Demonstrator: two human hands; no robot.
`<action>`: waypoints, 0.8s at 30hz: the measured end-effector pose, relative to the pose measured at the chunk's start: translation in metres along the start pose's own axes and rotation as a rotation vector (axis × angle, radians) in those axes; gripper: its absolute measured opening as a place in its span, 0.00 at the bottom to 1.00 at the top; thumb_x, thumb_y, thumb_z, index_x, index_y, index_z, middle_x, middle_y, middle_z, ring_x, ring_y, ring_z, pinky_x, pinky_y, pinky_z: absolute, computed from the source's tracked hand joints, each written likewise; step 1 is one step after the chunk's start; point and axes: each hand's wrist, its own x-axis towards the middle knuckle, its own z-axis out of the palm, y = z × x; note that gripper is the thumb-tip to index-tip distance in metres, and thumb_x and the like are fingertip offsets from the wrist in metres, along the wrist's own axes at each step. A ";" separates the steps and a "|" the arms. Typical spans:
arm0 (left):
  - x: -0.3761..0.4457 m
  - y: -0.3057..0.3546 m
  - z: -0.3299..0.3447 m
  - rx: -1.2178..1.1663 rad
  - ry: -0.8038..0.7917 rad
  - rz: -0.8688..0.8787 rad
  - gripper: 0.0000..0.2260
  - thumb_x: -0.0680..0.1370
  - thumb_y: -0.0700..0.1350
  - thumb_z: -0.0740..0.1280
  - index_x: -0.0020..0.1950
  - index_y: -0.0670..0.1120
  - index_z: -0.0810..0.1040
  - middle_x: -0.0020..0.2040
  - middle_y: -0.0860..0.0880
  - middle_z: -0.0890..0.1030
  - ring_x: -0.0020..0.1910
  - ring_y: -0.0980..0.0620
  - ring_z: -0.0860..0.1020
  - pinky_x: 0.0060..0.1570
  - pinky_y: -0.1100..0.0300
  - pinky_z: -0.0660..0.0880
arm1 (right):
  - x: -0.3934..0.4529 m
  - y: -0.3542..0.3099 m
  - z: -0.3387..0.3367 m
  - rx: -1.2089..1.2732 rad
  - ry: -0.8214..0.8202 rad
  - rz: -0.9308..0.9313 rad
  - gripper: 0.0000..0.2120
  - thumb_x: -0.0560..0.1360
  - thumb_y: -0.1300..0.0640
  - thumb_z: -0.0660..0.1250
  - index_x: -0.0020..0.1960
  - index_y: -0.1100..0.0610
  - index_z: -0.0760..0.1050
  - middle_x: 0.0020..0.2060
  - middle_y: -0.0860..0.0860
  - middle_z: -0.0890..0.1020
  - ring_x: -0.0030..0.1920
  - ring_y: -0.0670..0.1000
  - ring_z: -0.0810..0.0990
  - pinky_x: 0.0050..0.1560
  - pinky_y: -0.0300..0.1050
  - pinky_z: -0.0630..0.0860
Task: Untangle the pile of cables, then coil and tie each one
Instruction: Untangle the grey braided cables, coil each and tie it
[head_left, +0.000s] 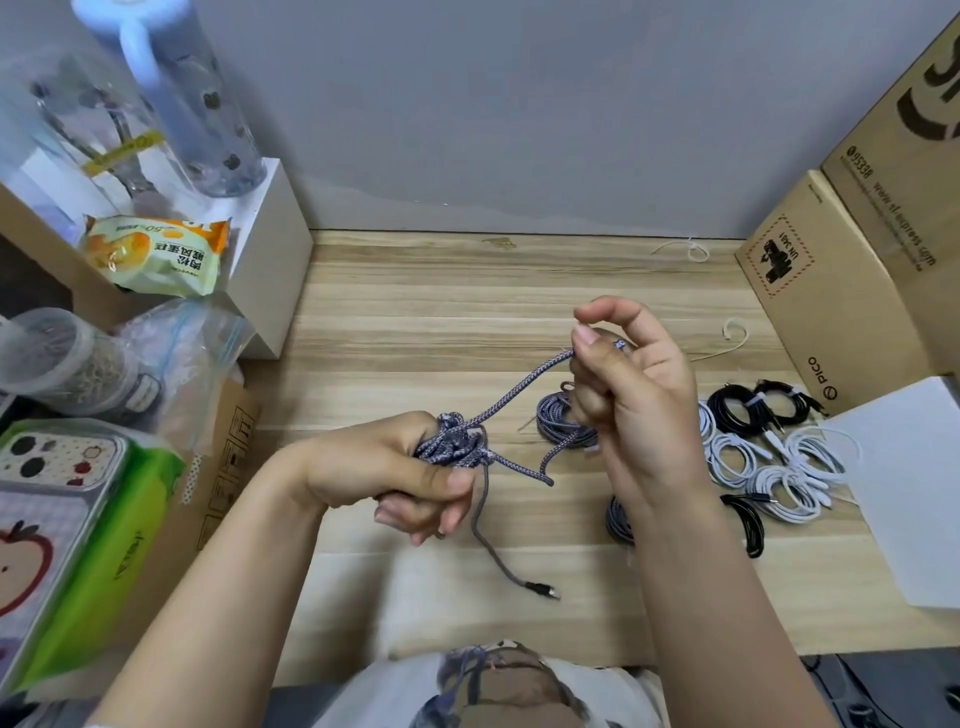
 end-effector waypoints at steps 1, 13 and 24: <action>-0.002 0.000 -0.001 -0.086 -0.090 0.040 0.13 0.76 0.55 0.67 0.39 0.47 0.80 0.22 0.57 0.68 0.21 0.59 0.65 0.33 0.63 0.71 | 0.001 0.002 -0.002 -0.022 0.009 0.001 0.05 0.70 0.60 0.65 0.43 0.51 0.74 0.23 0.42 0.66 0.22 0.42 0.56 0.25 0.39 0.49; 0.012 0.026 0.010 -1.077 -0.204 0.796 0.13 0.79 0.44 0.62 0.43 0.34 0.74 0.23 0.53 0.59 0.21 0.55 0.58 0.37 0.56 0.68 | -0.003 0.023 0.008 -0.195 -0.336 0.336 0.13 0.73 0.49 0.60 0.47 0.57 0.77 0.21 0.42 0.62 0.20 0.40 0.55 0.22 0.32 0.50; 0.034 0.027 -0.005 -0.954 0.807 0.799 0.06 0.76 0.43 0.60 0.40 0.45 0.72 0.23 0.54 0.67 0.22 0.58 0.67 0.36 0.64 0.75 | -0.018 0.023 0.010 -0.517 -0.632 0.527 0.12 0.81 0.61 0.56 0.40 0.56 0.72 0.19 0.44 0.65 0.18 0.42 0.62 0.20 0.35 0.60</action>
